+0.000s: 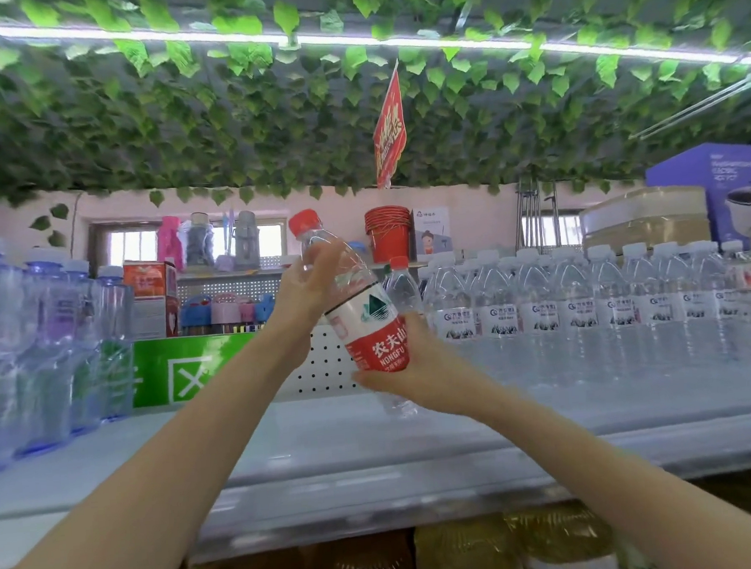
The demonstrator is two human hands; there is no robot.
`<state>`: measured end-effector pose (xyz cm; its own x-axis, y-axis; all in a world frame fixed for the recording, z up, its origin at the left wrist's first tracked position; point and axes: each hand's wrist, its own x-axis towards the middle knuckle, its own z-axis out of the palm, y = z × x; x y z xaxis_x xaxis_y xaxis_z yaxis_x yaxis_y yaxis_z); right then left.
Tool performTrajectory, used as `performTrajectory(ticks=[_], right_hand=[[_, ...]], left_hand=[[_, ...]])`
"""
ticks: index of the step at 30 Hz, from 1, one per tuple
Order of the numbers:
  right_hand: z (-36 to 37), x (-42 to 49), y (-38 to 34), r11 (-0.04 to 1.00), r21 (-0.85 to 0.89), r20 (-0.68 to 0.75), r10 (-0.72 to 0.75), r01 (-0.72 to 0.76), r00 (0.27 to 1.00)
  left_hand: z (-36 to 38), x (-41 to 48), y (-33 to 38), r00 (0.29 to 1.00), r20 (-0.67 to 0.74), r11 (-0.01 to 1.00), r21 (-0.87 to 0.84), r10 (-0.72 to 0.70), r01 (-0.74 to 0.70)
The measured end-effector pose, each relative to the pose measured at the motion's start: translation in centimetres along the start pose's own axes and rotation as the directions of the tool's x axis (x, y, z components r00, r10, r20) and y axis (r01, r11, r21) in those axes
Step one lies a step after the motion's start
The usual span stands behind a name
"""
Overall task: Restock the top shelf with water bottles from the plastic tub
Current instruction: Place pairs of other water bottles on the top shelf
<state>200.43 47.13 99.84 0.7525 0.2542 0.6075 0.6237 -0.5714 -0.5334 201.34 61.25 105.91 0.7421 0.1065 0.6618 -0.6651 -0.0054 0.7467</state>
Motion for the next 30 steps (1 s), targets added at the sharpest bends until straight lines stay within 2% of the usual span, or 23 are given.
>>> performTrajectory(ticks=[2, 4, 6, 8, 10, 12, 15, 17, 19, 23, 26, 30], right_hand=[[-0.5, 0.8, -0.3, 0.998, 0.067, 0.019, -0.003, 0.001, 1.000], [-0.5, 1.5, -0.1, 0.997, 0.069, 0.007, -0.029, 0.028, 1.000], [-0.5, 2.0, 0.6, 0.999, 0.049, -0.013, -0.011, 0.012, 1.000], [-0.4, 2.5, 1.8, 0.996, 0.064, -0.053, 0.066, -0.062, 0.996], [-0.2, 2.8, 3.0, 0.980, 0.132, -0.098, 0.160, -0.146, 0.982], [0.0, 3.2, 4.0, 0.949, 0.224, -0.133, 0.257, -0.223, 0.957], [0.0, 3.7, 4.6, 0.902, 0.311, -0.146, 0.356, -0.299, 0.923], [0.1, 4.3, 5.2, 0.910, 0.253, -0.157, 0.375, -0.330, 0.914], [0.3, 4.6, 5.7, 0.925, 0.179, -0.146, 0.361, -0.335, 0.921], [0.1, 3.8, 4.9, 0.955, 0.053, -0.185, 0.297, -0.292, 0.937], [0.3, 3.7, 5.3, 0.966, -0.096, -0.215, 0.215, -0.239, 0.953], [0.4, 3.7, 5.2, 0.901, -0.352, -0.205, 0.188, -0.252, 0.961]], left_hand=[[-0.1, 0.2, -0.1, 0.997, 0.074, 1.000, -0.027, 0.013, -0.011], [-0.2, 0.0, 0.1, 0.986, 0.168, 0.999, 0.022, 0.023, -0.027], [-0.4, -0.3, 0.3, 0.968, 0.249, 0.985, 0.173, -0.017, -0.027], [-0.3, -0.5, 0.1, 0.965, 0.254, 0.934, 0.356, -0.063, -0.032], [-0.7, -1.4, -0.7, 0.970, 0.243, 0.839, 0.530, -0.013, -0.122], [-1.5, -2.7, -2.0, 0.957, 0.283, 0.680, 0.689, 0.065, -0.250], [-2.8, -3.8, -4.0, 0.933, 0.360, 0.476, 0.820, 0.003, -0.318], [-3.1, -4.4, -5.0, 0.921, 0.378, 0.382, 0.869, -0.099, -0.315], [-3.2, -5.1, -5.8, 0.915, 0.379, 0.331, 0.889, -0.141, -0.317], [-3.3, -5.7, -6.4, 0.915, 0.347, 0.294, 0.914, -0.205, -0.281], [-3.1, -6.2, -6.4, 0.921, 0.339, 0.253, 0.924, -0.194, -0.287], [-3.1, -6.6, -6.3, 0.920, 0.332, 0.215, 0.933, -0.210, -0.288]])
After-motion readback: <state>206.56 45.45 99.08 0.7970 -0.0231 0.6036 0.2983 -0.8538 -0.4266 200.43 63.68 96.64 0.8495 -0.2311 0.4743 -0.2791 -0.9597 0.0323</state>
